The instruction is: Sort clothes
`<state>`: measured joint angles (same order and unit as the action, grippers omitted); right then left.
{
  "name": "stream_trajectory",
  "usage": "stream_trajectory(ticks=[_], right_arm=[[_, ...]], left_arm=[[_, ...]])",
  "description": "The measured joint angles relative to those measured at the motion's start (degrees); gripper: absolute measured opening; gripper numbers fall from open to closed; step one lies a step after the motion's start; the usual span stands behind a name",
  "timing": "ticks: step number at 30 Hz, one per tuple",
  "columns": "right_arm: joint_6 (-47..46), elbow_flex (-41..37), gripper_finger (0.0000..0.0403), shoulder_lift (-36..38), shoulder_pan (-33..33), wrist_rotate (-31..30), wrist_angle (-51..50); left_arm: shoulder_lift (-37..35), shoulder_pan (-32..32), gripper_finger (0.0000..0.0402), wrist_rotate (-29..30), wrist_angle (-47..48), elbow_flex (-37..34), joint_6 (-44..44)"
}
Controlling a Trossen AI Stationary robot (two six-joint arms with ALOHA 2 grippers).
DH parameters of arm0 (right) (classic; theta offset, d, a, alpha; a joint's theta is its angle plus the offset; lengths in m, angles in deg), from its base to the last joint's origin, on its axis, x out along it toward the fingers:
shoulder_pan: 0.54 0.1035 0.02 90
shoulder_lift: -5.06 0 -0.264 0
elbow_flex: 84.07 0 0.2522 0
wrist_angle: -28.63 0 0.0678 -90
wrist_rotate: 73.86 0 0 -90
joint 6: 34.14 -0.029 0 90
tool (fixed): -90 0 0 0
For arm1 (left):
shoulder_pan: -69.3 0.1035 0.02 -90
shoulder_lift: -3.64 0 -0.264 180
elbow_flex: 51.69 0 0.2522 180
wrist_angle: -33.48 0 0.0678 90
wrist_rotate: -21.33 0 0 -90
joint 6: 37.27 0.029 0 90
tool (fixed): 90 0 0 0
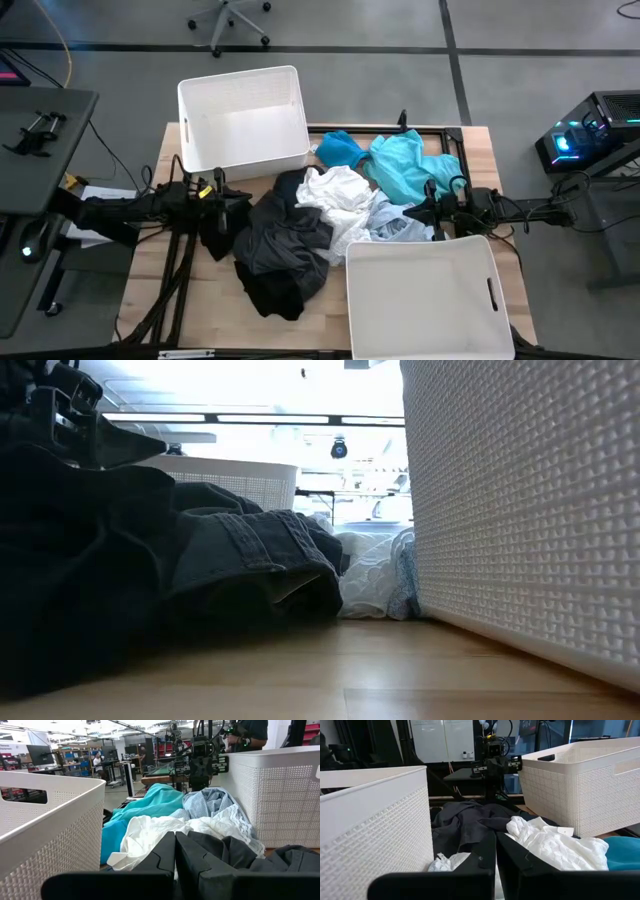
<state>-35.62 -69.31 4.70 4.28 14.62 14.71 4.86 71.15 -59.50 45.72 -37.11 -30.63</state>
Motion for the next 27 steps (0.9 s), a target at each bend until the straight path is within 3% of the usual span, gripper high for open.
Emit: stream_trajectory(ticks=[12,18,20,25,27], right_arm=[[0.02,0.0,0.0,0.0,0.0,-0.69,0.06],[-0.63,0.0,0.0,0.0,0.04,-6.94,2.5],[-6.7,0.0,0.0,-0.02,0.04,-7.3,5.81],[-32.34,0.0,0.0,0.04,0.04,-7.93,21.0],[-33.9,0.0,0.0,-0.34,0.04,-9.93,24.95]], left_arm=[[0.0,0.02,0.0001,4.05,-0.55,0.0,0.0],[0.0,0.02,0.0001,3.98,-0.55,0.0,-0.01],[0.0,0.02,0.0001,3.91,-0.55,-0.01,0.0],[0.0,0.02,0.0001,3.87,-0.53,0.0,0.0],[0.0,0.02,0.0001,3.86,-0.52,0.0,0.0]])
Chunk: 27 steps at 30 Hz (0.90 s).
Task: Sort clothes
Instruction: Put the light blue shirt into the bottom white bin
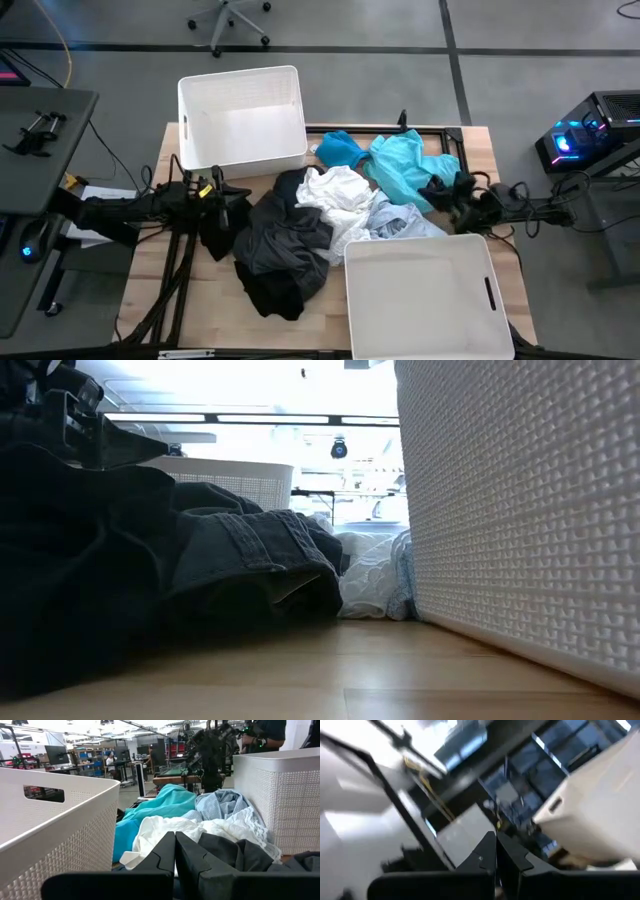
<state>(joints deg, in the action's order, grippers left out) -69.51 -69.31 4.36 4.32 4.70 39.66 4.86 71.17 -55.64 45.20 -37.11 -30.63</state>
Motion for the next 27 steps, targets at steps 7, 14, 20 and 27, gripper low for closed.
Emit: stream_trajectory(ticks=[7,14,20,27], right_arm=[[4.9,7.13,0.0,-1.64,0.0,-0.42,-0.19],[12.1,24.58,0.0,-11.9,-0.02,-7.07,-17.92],[17.65,36.82,0.0,-23.76,-0.04,-8.54,-24.73],[11.21,53.95,0.0,-37.79,-0.12,-11.88,-52.17]], left_arm=[[0.0,0.0,0.0001,-0.01,0.0,-0.01,-0.01],[0.0,0.0,0.0001,-0.01,-0.01,-0.01,0.0],[0.02,-0.02,0.0001,-0.97,-2.59,-0.02,-4.91],[0.0,-0.04,0.0001,-2.09,-5.22,-0.02,-16.46]])
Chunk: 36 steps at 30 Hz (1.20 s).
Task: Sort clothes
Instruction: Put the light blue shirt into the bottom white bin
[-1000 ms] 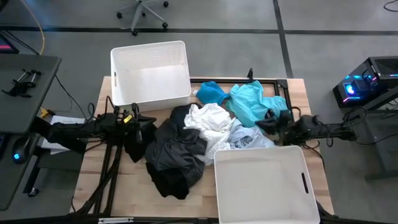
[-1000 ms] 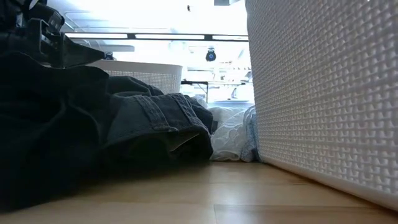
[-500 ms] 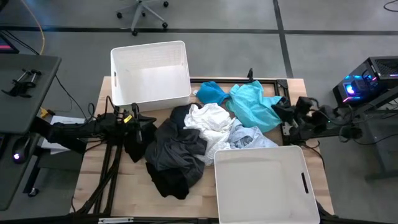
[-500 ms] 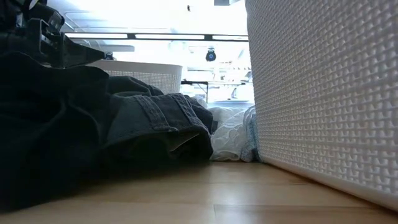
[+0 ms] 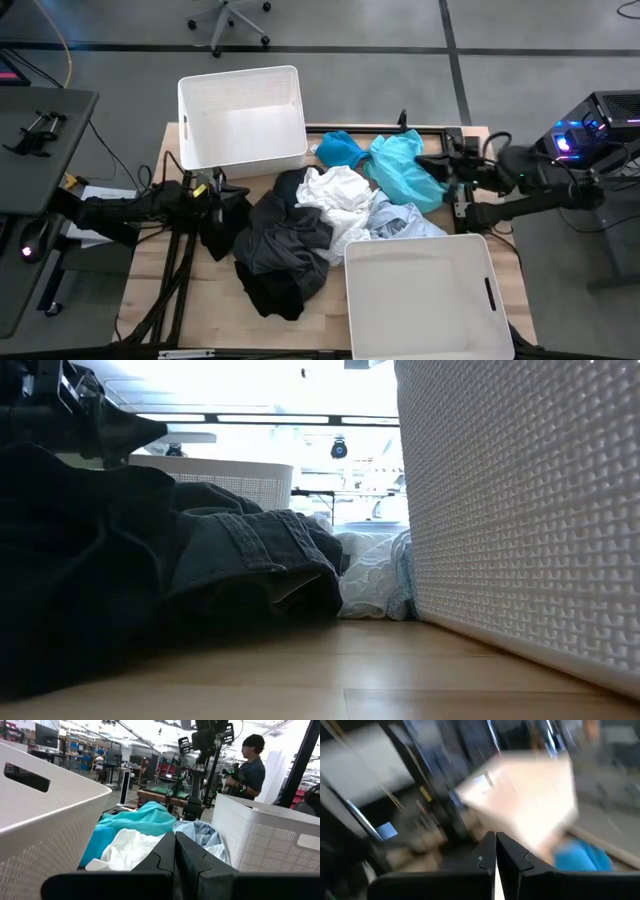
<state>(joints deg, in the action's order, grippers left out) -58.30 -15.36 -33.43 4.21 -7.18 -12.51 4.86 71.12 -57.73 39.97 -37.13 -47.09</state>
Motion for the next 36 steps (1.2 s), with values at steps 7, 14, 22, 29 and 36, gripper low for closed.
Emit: stream_trajectory(ticks=[7,14,22,29,36], right_arm=[[-8.78,19.65,0.0005,-20.15,-4.01,11.38,-37.28],[-8.09,23.79,0.0086,-36.75,-11.84,27.67,-52.04],[-8.42,19.9,0.0248,-47.54,-17.1,30.56,-51.93],[-9.21,15.38,0.0283,-55.0,-18.03,30.48,-47.08],[-9.47,9.19,0.0256,-61.1,-18.0,35.4,-35.55]], left_arm=[[0.0,0.0,0.0001,0.0,0.13,0.0,-0.09],[0.0,0.0,0.0001,0.04,0.13,0.0,-0.41],[0.0,0.0,0.0001,0.09,0.2,0.0,-0.61],[0.0,0.0,0.0001,0.11,0.18,0.0,-0.61],[0.0,0.0,0.0001,0.12,0.16,0.0,-0.61]])
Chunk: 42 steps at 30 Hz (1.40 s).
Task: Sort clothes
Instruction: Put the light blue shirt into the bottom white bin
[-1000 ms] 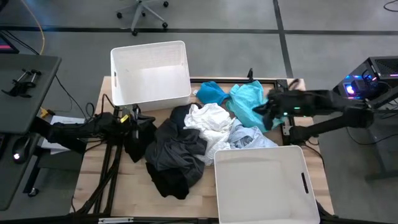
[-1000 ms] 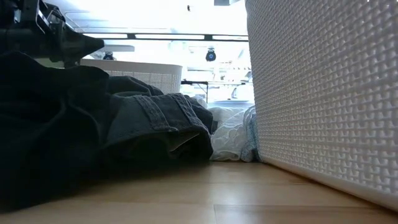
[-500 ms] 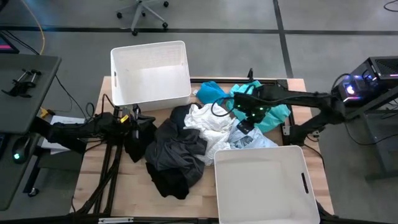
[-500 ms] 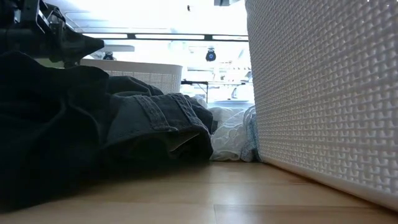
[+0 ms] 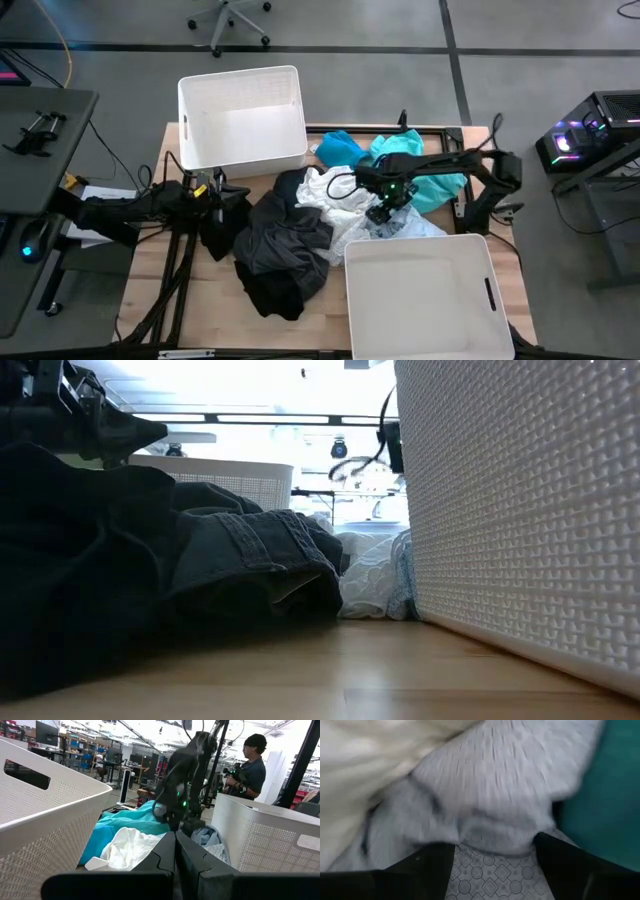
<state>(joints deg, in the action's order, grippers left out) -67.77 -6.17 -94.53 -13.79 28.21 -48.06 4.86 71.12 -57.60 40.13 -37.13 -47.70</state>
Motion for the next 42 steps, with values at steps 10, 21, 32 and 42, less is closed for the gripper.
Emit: stream_trajectory(ticks=[10,21,32,42], right_arm=[[0.61,-5.16,0.0107,-7.74,-0.02,1.32,9.36],[0.84,3.89,0.0036,3.11,0.11,-7.5,1.23],[-1.09,17.26,0.0035,19.5,0.07,-8.7,-8.96],[2.67,37.72,0.0035,25.23,0.02,-17.64,-10.65]], left_arm=[[0.0,0.01,0.0001,0.02,-0.03,0.0,-0.02],[0.02,0.02,0.0001,0.01,-0.06,0.04,-0.57],[0.02,0.02,0.0001,0.03,-0.03,0.04,-1.71],[0.02,0.02,0.0001,0.03,-0.05,0.04,-1.51]])
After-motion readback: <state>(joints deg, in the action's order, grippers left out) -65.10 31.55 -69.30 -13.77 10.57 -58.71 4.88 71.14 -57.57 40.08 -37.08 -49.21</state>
